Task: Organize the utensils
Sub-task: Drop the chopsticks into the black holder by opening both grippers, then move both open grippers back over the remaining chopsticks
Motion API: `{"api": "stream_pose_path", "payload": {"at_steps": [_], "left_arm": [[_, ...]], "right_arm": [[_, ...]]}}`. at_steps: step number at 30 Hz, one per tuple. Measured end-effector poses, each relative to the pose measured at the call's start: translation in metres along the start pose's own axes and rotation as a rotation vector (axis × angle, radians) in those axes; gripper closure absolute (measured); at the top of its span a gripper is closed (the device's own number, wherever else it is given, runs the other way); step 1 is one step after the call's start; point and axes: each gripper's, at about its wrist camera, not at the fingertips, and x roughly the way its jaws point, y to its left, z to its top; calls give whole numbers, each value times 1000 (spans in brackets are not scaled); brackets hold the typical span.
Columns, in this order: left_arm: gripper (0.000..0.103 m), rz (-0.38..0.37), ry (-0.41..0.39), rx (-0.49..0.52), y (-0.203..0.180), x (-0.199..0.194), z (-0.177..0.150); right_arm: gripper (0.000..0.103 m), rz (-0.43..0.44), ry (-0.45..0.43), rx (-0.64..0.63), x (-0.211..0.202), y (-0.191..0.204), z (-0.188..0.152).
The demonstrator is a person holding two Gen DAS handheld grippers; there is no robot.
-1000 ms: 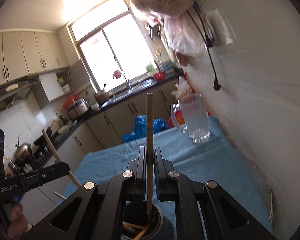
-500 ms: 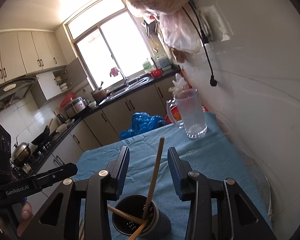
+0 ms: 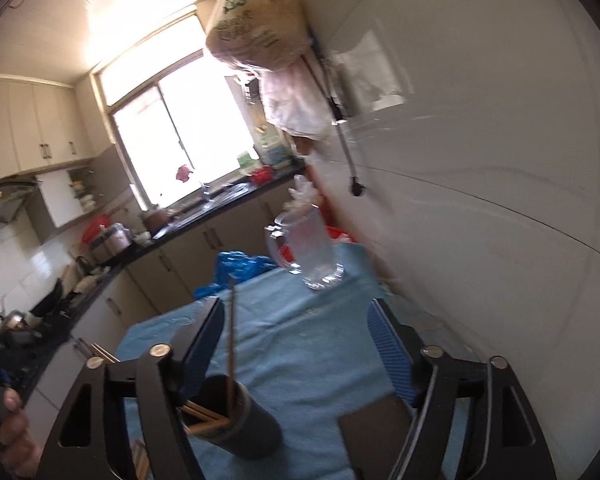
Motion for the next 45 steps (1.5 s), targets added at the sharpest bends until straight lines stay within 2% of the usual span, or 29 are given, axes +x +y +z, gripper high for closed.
{"api": "stream_pose_path", "payload": {"at_steps": [7, 11, 15, 20, 26, 31, 38, 45], "left_arm": [[50, 34, 3, 4, 19, -24, -34], [49, 79, 51, 7, 41, -32, -65], [49, 110, 98, -23, 67, -38, -96], [49, 180, 160, -58, 99, -39, -136], [49, 228, 205, -133, 140, -44, -167], [49, 242, 223, -180, 160, -43, -177], [49, 234, 236, -196, 166, -36, -178], [49, 229, 313, -210, 169, -18, -180]], "right_arm": [[17, -120, 50, -86, -11, 6, -37], [12, -190, 70, -141, -21, 15, -65], [12, -216, 116, -198, -23, 26, -90], [11, -190, 188, -211, -16, 41, -117], [11, -148, 260, -284, 0, 73, -148], [12, -140, 300, -356, 13, 97, -167], [12, -156, 325, -397, 26, 115, -178], [12, -139, 372, -403, 36, 117, -193]]}}
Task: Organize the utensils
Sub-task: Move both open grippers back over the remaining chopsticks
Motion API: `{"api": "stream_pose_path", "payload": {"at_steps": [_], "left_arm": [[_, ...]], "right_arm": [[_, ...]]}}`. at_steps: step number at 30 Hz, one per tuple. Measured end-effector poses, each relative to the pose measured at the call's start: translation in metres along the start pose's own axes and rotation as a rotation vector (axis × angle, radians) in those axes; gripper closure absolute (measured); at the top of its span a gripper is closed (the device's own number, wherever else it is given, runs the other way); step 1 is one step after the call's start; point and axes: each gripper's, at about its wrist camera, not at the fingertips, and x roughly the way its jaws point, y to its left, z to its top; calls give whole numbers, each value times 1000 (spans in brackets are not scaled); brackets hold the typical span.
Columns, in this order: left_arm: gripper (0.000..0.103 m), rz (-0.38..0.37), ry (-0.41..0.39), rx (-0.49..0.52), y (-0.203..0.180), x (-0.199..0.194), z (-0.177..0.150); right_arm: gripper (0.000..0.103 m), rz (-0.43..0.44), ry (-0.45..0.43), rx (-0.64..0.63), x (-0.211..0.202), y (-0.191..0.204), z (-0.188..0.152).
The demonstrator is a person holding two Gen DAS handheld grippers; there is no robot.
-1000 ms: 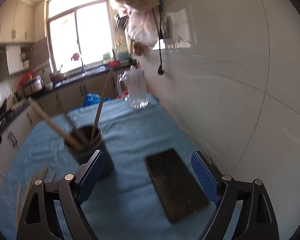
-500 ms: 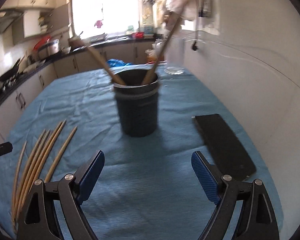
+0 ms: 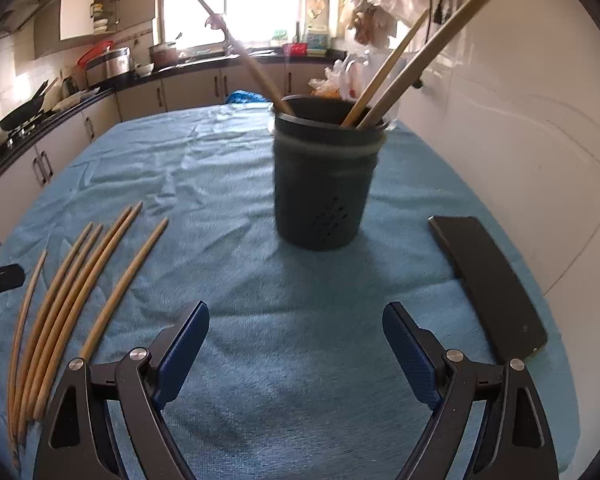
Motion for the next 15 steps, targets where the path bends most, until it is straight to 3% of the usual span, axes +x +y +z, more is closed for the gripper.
{"api": "stream_pose_path", "payload": {"at_steps": [8, 12, 14, 15], "left_arm": [[72, 44, 87, -28, 2, 17, 6], [79, 120, 111, -10, -3, 23, 4], [94, 169, 112, 7, -6, 25, 4], [95, 204, 110, 20, -6, 25, 4]], "right_arm": [[12, 61, -12, 42, -1, -8, 0], [13, 94, -7, 68, -1, -13, 0], [16, 107, 0, 63, -1, -13, 1], [16, 117, 5, 56, -1, -12, 2]]}}
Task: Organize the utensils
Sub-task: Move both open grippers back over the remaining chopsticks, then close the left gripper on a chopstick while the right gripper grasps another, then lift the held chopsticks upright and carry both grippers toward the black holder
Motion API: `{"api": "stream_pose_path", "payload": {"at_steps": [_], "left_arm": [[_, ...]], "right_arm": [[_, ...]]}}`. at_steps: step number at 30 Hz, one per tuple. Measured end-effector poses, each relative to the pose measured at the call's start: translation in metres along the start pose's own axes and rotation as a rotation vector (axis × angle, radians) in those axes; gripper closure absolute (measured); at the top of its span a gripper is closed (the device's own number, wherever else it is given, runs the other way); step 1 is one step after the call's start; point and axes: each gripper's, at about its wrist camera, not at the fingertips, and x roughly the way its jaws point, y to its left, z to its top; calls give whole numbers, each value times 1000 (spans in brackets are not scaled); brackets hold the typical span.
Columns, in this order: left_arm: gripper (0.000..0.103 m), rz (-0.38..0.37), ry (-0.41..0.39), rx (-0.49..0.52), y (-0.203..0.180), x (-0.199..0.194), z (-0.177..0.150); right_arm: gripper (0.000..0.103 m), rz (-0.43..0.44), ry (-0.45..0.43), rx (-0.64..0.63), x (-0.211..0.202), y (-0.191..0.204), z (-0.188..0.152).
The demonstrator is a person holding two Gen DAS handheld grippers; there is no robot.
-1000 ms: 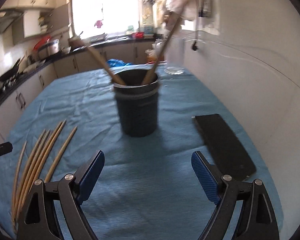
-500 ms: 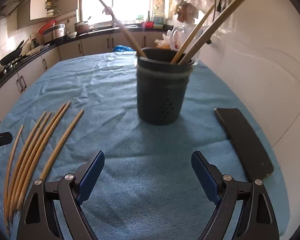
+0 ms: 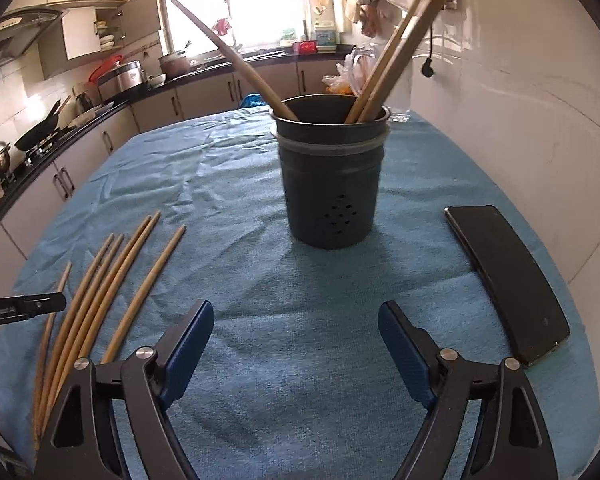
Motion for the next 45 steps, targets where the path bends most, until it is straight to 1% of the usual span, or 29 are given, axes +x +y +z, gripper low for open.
{"api": "stream_pose_path", "payload": {"at_steps": [3, 4, 5, 6, 8, 11, 12, 13, 16, 18, 21, 22, 24, 25, 26, 29, 31, 34, 35, 37, 39, 42, 45], "left_arm": [[96, -4, 4, -5, 3, 0, 0], [96, -8, 6, -16, 7, -1, 0], [97, -12, 7, -22, 9, -1, 0], [97, -27, 9, -31, 13, -2, 0], [97, -33, 8, -53, 22, -3, 1], [97, -53, 9, -76, 32, -3, 0], [97, -64, 10, -82, 35, -4, 0], [97, -69, 10, -85, 37, -4, -1], [96, -78, 10, -73, 40, -6, -3], [96, -84, 10, -68, 40, -7, -4], [96, -100, 12, -66, 42, -7, -5], [96, -104, 15, -66, 43, -8, -5], [96, -105, 19, -64, 43, -7, -4], [96, -106, 19, -64, 43, -7, -4], [96, -104, 19, -62, 43, -7, -3], [97, -101, 15, -59, 41, -7, -1], [97, -124, 1, -58, 41, -12, 0], [97, -145, -63, -64, 41, -32, 4], [97, -154, -89, -65, 42, -40, 6], [97, -167, -148, -66, 41, -59, 9], [97, -176, -201, -63, 41, -76, 11], [97, -180, -283, -62, 38, -102, 13], [97, -192, -326, -60, 37, -119, 15]], "right_arm": [[20, 32, 15, -12, -1, 6, 5], [23, 49, 24, -18, -2, 9, 6], [28, 73, 43, -29, -1, 14, 9], [30, 94, 63, -37, 1, 19, 12], [41, 140, 107, -48, 6, 30, 18], [48, 227, 206, -55, 22, 53, 29], [53, 244, 229, -52, 28, 58, 31], [62, 256, 255, -57, 35, 68, 36], [66, 242, 322, -60, 59, 86, 43], [66, 226, 354, -59, 72, 93, 47], [67, 222, 389, -57, 87, 102, 51], [69, 197, 385, -75, 91, 106, 52], [70, 178, 391, -83, 94, 107, 55], [79, 160, 394, -92, 95, 110, 56], [92, 149, 393, -102, 96, 110, 57], [93, 179, 397, -92, 98, 110, 58], [95, 238, 387, -56, 93, 105, 59], [96, 276, 334, -38, 75, 101, 62], [96, 298, 297, -37, 65, 101, 65], [96, 325, 251, -32, 50, 99, 69], [96, 360, 181, -35, 29, 96, 74], [96, 380, 68, -46, 1, 94, 79], [96, 390, -20, -47, -20, 91, 80]]}}
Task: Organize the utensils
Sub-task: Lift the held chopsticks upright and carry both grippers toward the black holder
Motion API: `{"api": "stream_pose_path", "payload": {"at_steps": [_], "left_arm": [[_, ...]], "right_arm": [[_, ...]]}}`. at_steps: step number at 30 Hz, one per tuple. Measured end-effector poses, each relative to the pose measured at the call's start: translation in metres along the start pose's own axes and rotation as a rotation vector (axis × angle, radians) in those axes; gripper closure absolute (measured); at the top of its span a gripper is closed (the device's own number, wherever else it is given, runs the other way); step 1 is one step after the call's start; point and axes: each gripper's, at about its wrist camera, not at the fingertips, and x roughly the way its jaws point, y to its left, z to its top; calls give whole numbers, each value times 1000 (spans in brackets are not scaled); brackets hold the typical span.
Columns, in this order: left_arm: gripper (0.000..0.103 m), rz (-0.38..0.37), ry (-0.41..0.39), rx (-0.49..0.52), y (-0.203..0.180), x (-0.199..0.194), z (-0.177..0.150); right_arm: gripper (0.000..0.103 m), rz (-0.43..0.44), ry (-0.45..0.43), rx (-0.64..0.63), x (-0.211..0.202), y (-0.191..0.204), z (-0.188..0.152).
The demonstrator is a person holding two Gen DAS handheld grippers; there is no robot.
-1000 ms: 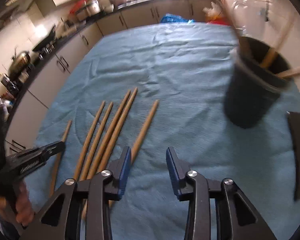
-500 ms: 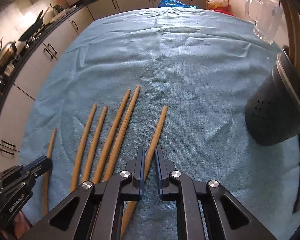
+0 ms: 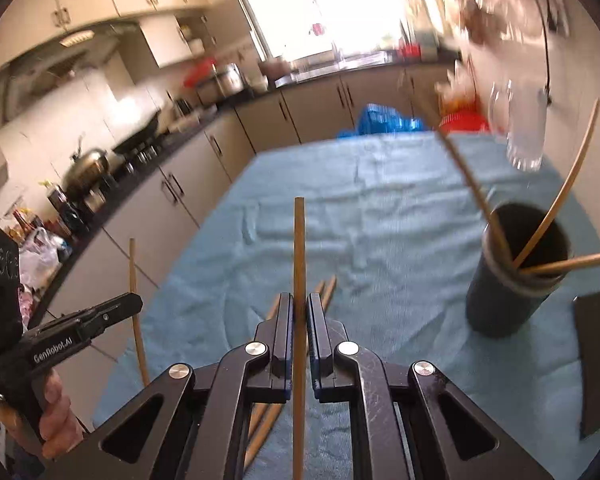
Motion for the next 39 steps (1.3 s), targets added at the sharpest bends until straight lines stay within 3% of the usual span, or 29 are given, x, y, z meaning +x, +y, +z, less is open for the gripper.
{"api": "stream_pose_path", "payload": {"at_steps": [7, 39], "left_arm": [[97, -11, -42, 0, -4, -17, 7], [97, -74, -87, 52, -42, -32, 27]], "right_arm": [[96, 8, -118, -11, -34, 4, 1], [96, -8, -267, 43, -93, -24, 8]]}}
